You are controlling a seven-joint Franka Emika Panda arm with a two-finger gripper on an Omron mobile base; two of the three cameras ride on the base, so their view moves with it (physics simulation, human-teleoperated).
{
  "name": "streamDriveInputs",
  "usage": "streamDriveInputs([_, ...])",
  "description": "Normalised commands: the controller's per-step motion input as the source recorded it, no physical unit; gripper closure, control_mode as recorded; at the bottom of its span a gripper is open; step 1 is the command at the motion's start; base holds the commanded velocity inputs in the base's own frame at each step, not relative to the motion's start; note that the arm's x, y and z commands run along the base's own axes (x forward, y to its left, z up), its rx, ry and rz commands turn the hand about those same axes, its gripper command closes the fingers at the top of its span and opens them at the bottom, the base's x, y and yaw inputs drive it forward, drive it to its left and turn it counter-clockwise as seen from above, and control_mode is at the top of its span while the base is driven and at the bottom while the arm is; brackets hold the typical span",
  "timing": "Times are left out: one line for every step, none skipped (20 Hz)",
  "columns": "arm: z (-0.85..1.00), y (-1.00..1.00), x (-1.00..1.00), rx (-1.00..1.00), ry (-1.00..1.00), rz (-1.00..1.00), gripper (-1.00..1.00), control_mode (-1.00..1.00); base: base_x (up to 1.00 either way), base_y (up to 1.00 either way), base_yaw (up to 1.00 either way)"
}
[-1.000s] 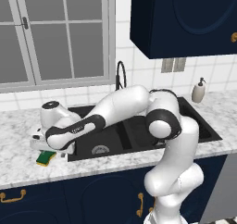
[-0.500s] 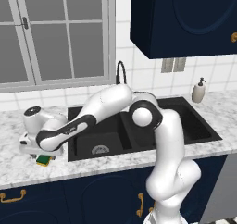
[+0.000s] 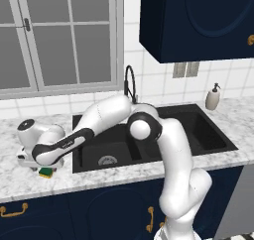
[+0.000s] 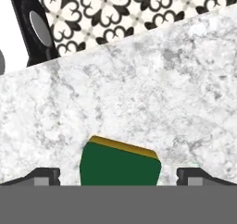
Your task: Pick the pan and sponge and place them into the sink. Then turn on the water.
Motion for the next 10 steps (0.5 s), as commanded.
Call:
streamDriveInputs([-0.51, -0.06, 0.0, 0.0, -0.07, 0.0, -1.0, -1.0, 0.0, 0.0, 0.0])
streamDriveInputs([-0.49, -0.08, 0.0, 0.0, -0.06, 0.0, -1.0, -1.0, 0.0, 0.0, 0.0])
streamDriveInputs([-0.46, -0.07, 0.0, 0.0, -0.05, 0.0, -1.0, -1.0, 0.0, 0.0, 0.0])
streamDriveInputs([-0.39, -0.17, 0.0, 0.0, -0.06, 0.0, -1.0, -1.0, 0.0, 0.0, 0.0])
streamDriveInputs([-0.34, -0.24, 0.0, 0.0, -0.07, 0.0, -1.0, -1.0, 0.0, 0.0, 0.0])
streamDriveInputs([-0.32, -0.32, 0.0, 0.0, -0.06, 0.0, -1.0, -1.0, 0.0, 0.0, 0.0])
streamDriveInputs([-0.34, -0.37, 0.0, 0.0, -0.07, 0.0, -1.0, -1.0, 0.0, 0.0, 0.0])
streamDriveInputs([-0.41, -0.36, 0.0, 0.0, -0.07, 0.0, -1.0, -1.0, 0.0, 0.0, 0.0])
streamDriveInputs([-0.48, -0.36, 0.0, 0.0, -0.06, 0.0, -1.0, -1.0, 0.0, 0.0, 0.0])
streamDriveInputs([-0.56, -0.36, 0.0, 0.0, -0.08, 0.0, -1.0, -1.0, 0.0, 0.0, 0.0])
